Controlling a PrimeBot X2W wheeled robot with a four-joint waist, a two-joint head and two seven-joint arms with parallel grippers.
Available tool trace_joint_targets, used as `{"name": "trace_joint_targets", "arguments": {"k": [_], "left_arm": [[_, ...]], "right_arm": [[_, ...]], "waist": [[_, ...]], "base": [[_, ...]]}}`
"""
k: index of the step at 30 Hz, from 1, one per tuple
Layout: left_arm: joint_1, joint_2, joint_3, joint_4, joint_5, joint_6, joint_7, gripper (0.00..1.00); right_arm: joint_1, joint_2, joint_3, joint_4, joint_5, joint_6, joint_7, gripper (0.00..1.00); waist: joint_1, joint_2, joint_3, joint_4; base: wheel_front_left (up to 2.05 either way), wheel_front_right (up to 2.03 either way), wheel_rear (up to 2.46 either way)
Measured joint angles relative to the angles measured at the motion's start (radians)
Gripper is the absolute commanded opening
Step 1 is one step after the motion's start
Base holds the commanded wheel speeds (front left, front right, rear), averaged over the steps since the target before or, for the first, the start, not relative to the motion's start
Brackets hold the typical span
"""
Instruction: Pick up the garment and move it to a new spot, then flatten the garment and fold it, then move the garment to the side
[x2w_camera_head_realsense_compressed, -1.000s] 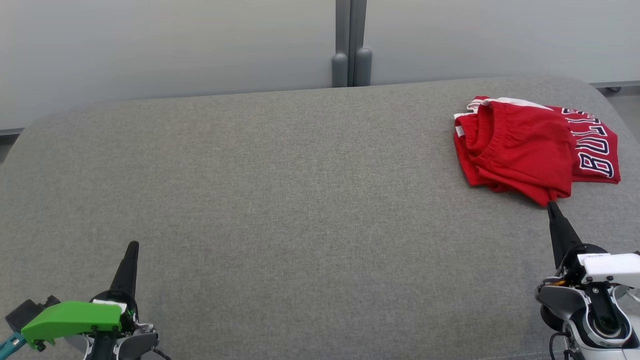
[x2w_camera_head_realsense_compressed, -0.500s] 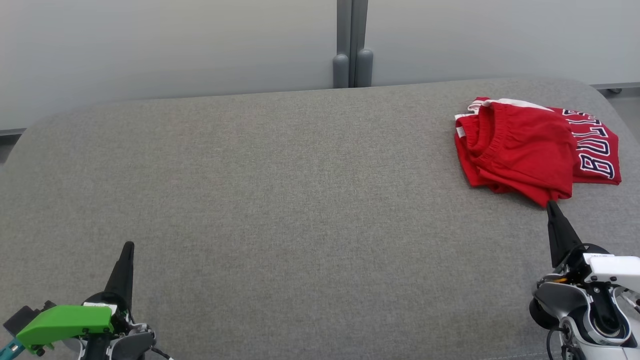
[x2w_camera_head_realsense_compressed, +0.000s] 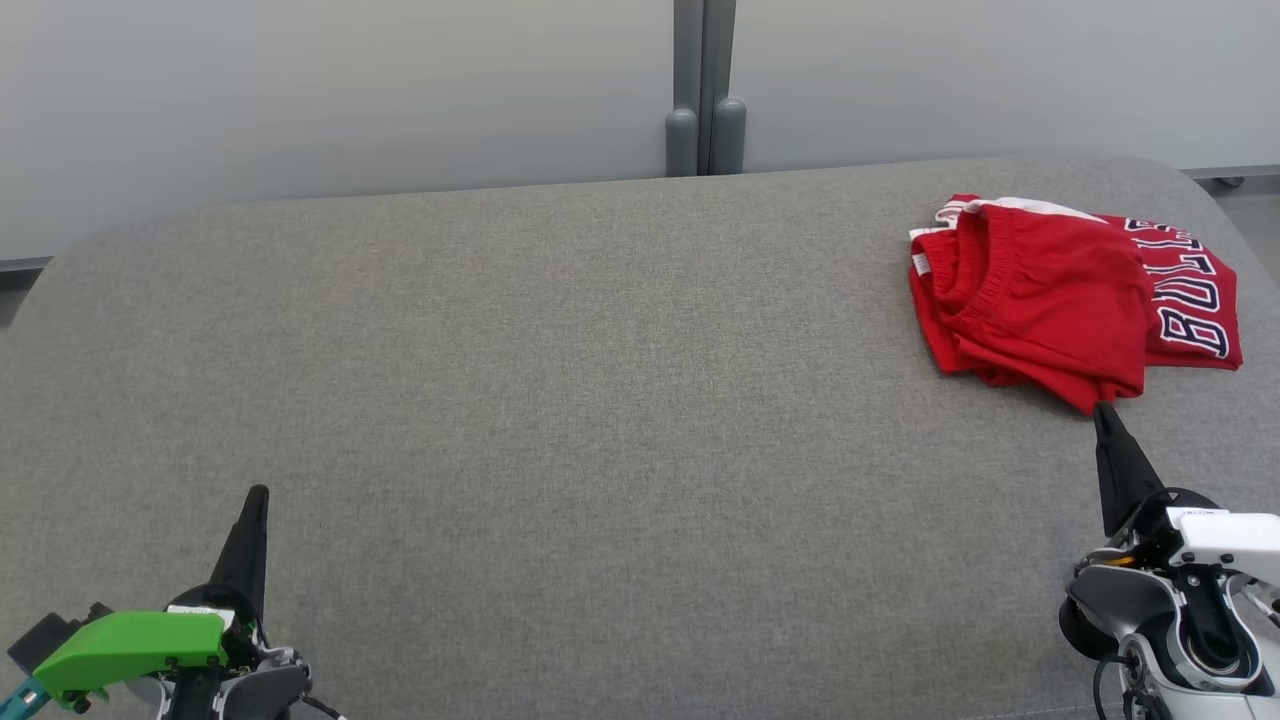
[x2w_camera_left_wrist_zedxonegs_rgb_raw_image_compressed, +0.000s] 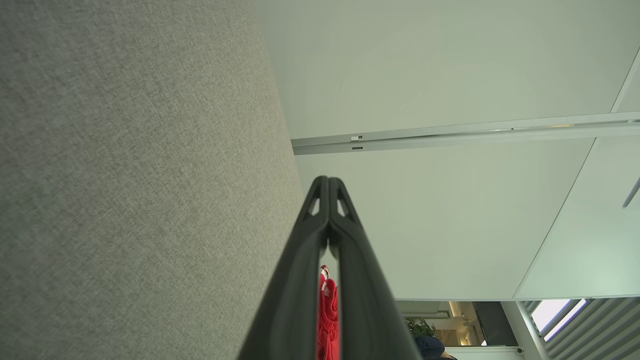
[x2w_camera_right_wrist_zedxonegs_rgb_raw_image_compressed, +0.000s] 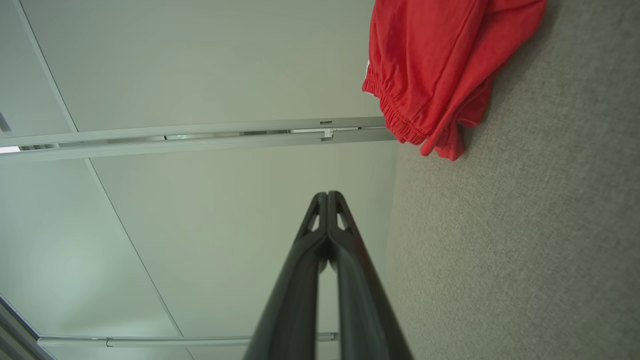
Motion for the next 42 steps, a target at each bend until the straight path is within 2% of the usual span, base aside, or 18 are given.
{"name": "trace_joint_targets", "arguments": {"k": [42], "left_arm": [[-0.012, -0.001, 0.002, 0.005, 0.0, -0.008, 0.0, 0.0]], "right_arm": [[-0.001, 0.002, -0.003, 0.01, 0.0, 0.0, 0.005, 0.0]], "waist": [[0.0, 0.0, 0.0, 0.0]], "base": [[0.0, 0.0, 0.0]]}}
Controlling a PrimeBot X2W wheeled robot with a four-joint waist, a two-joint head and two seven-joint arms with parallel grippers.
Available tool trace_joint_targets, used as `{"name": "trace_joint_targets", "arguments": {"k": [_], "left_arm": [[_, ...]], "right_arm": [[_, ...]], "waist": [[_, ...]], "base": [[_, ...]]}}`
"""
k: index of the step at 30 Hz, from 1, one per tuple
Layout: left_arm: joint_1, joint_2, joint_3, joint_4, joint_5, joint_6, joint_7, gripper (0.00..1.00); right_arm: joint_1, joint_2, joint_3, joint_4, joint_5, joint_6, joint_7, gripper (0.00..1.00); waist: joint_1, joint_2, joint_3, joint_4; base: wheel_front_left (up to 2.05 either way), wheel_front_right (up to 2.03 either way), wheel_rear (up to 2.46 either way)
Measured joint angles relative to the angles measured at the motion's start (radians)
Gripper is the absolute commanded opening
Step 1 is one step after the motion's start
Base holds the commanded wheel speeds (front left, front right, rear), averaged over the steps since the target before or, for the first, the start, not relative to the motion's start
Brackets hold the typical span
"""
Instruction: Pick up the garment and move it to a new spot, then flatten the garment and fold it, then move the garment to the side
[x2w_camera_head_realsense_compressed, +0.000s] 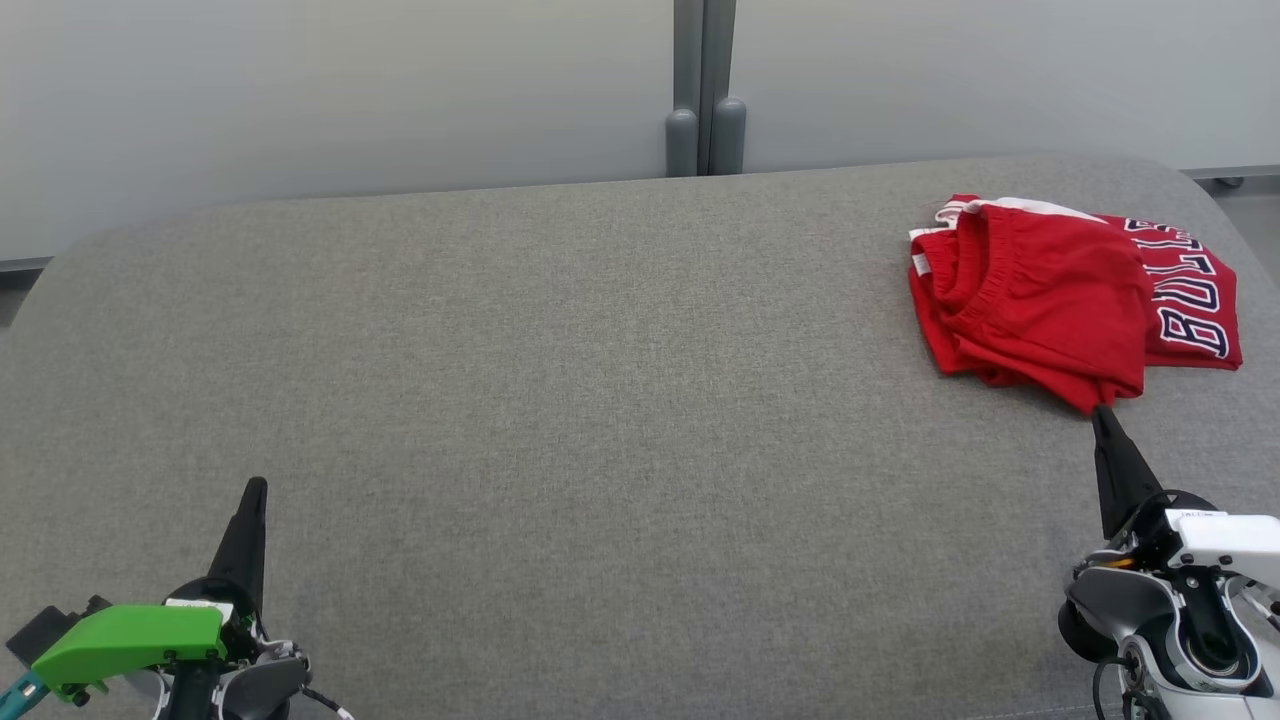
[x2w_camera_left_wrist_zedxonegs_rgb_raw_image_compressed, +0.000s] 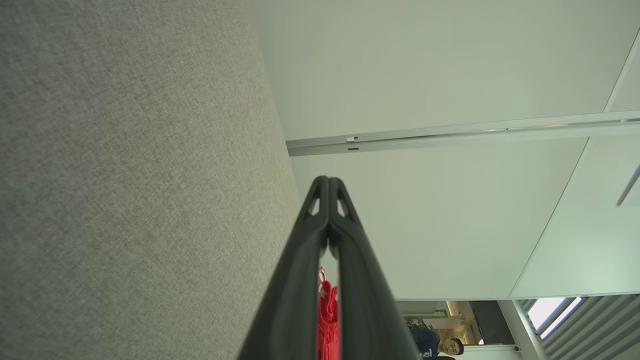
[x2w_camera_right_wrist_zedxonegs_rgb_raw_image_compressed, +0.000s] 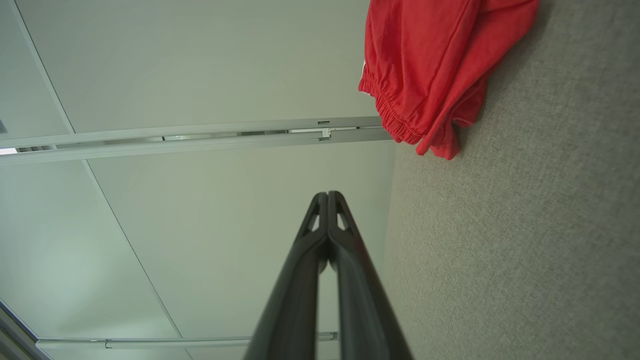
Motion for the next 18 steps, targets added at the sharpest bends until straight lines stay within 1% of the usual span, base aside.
{"name": "trace_joint_targets", "arguments": {"k": [18], "left_arm": [[0.0, -0.005, 0.002, 0.001, 0.0, 0.0, 0.0, 0.0]], "right_arm": [[0.0, 0.0, -0.001, 0.002, 0.0, 0.0, 0.001, 0.0]], "waist": [[0.0, 0.0, 0.0, 0.0]], "base": [[0.0, 0.0, 0.0]]}}
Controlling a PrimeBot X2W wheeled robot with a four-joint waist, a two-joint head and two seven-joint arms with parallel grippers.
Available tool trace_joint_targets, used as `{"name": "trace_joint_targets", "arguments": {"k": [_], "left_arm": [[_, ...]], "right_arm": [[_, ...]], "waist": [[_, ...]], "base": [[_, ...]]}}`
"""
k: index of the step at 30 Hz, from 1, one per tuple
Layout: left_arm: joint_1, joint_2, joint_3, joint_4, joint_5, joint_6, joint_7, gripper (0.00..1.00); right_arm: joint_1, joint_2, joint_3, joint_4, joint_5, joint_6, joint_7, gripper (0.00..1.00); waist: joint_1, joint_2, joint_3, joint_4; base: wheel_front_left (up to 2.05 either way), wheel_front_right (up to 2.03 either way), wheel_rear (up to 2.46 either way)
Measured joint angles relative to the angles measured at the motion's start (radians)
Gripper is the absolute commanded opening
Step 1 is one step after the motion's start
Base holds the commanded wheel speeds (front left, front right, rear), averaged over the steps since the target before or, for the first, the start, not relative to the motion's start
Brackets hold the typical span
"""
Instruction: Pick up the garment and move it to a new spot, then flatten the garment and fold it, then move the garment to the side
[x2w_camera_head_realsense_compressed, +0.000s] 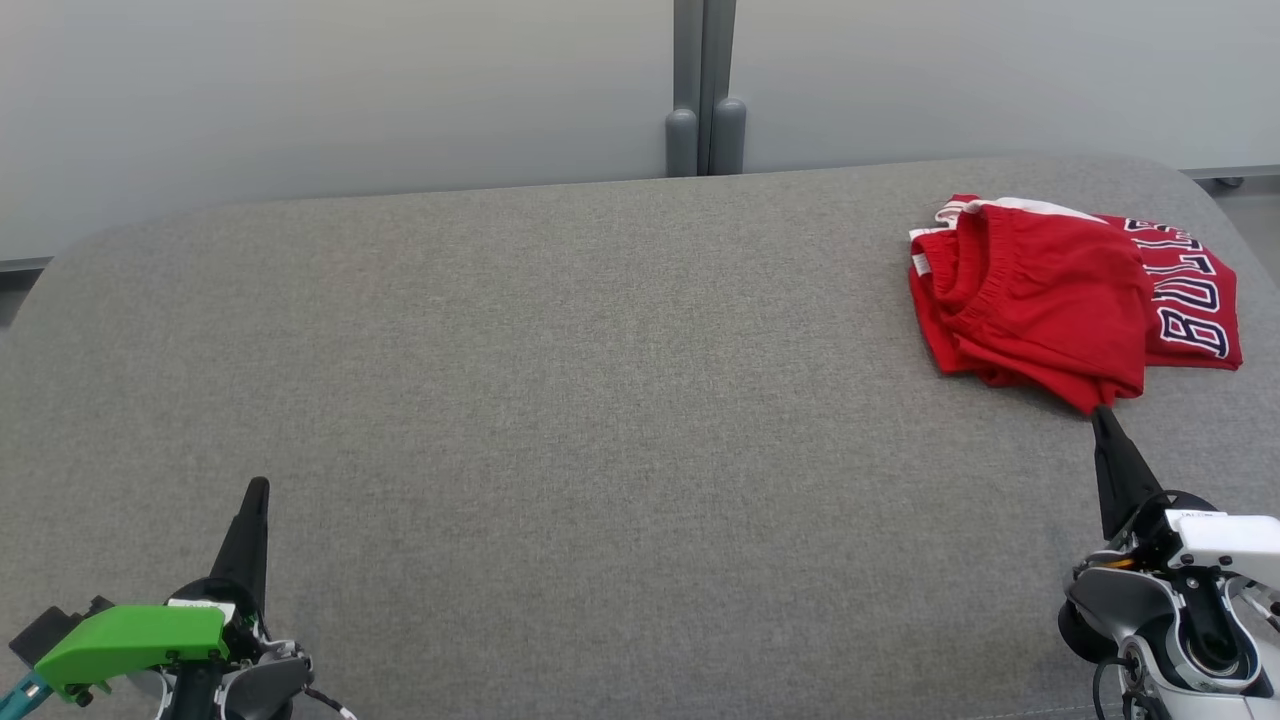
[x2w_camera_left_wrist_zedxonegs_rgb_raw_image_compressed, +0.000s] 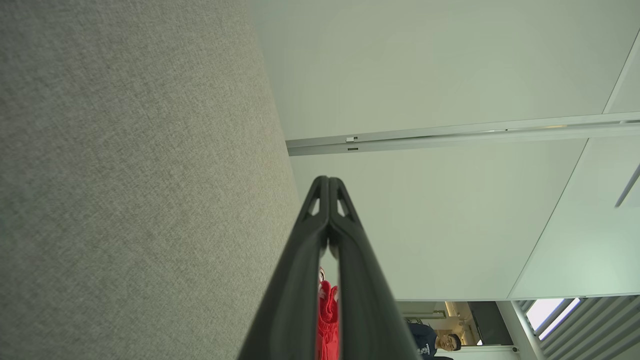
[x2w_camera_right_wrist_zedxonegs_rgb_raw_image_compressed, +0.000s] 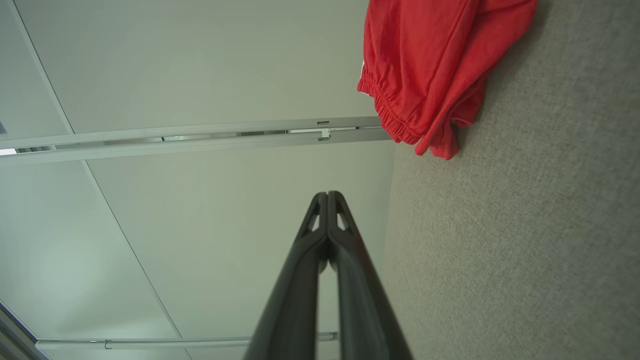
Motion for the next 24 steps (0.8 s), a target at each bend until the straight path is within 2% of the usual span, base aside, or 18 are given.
{"name": "trace_joint_targets", "arguments": {"k": [24], "left_arm": [[0.0, -0.004, 0.002, 0.001, 0.0, 0.0, 0.001, 0.0]], "right_arm": [[0.0, 0.001, -0.002, 0.001, 0.0, 0.0, 0.0, 0.0]], "waist": [[0.0, 0.0, 0.0, 0.0]], "base": [[0.0, 0.0, 0.0]]}}
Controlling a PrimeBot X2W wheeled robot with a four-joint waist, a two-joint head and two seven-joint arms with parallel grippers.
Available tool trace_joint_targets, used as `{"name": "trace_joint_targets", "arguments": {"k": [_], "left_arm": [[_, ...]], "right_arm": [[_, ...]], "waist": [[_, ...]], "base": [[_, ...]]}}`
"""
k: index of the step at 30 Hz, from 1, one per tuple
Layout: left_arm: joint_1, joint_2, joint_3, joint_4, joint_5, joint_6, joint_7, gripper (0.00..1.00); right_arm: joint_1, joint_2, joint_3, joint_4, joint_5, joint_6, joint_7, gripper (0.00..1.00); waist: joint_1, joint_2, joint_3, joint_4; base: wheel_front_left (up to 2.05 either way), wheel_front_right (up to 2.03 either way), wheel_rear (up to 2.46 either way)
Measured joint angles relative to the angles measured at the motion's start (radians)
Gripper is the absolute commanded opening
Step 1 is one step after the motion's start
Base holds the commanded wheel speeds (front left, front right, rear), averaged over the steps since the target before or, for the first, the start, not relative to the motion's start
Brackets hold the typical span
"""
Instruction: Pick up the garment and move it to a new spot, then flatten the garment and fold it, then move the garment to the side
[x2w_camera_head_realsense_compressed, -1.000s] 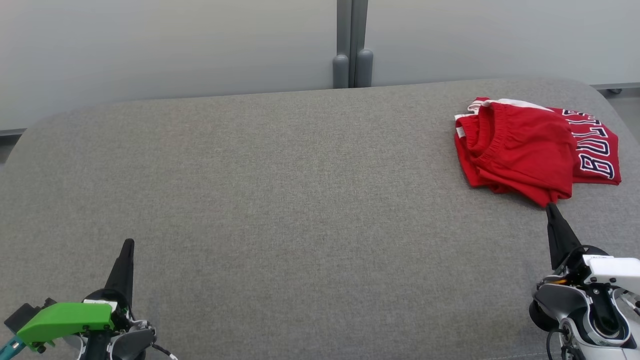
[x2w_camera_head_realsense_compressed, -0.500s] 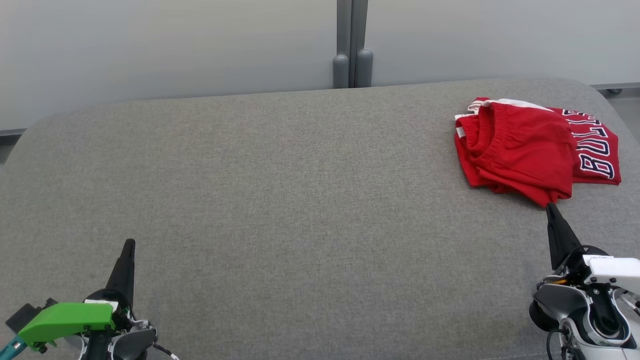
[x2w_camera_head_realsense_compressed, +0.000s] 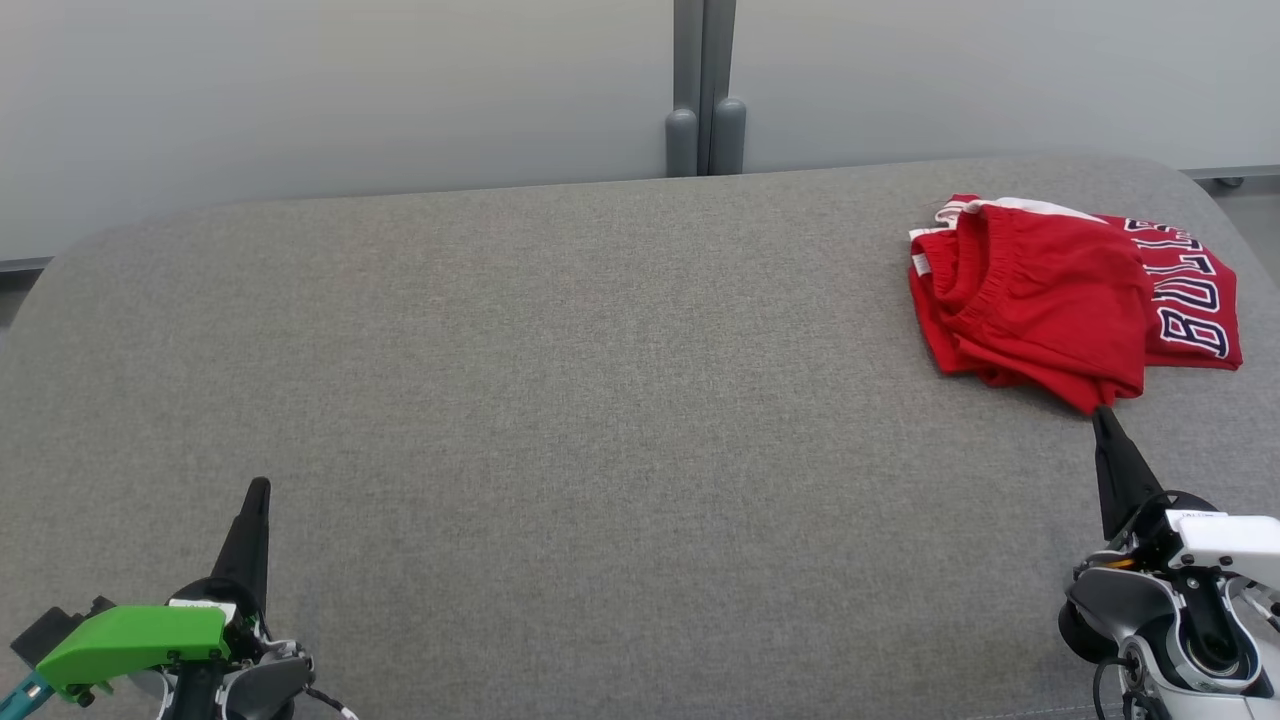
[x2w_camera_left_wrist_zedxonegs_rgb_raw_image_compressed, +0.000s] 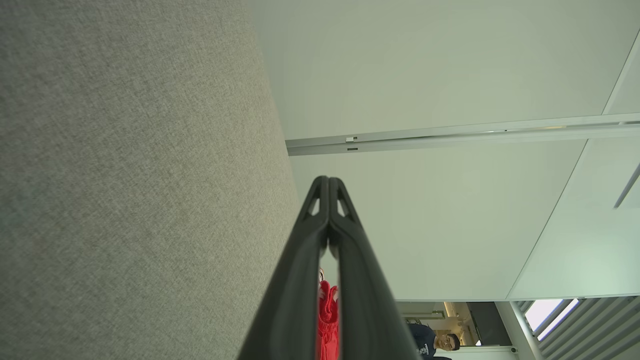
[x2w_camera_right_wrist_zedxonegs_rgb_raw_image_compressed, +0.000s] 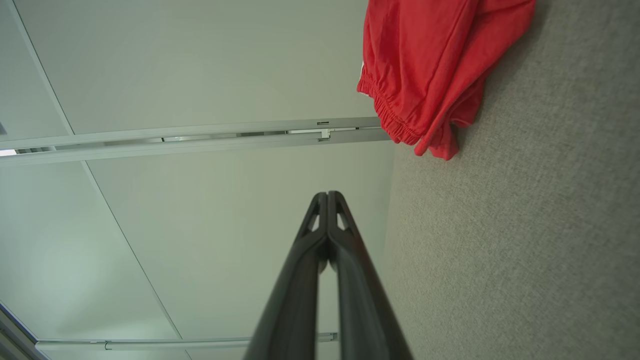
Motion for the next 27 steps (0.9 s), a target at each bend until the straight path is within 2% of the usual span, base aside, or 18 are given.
{"name": "trace_joint_targets", "arguments": {"k": [27], "left_arm": [[0.0, -0.001, 0.002, 0.0, 0.0, 0.0, 0.0, 0.0]], "right_arm": [[0.0, 0.001, -0.002, 0.0, 0.0, 0.0, 0.002, 0.0]], "waist": [[0.0, 0.0, 0.0, 0.0]], "base": [[0.0, 0.0, 0.0]]}}
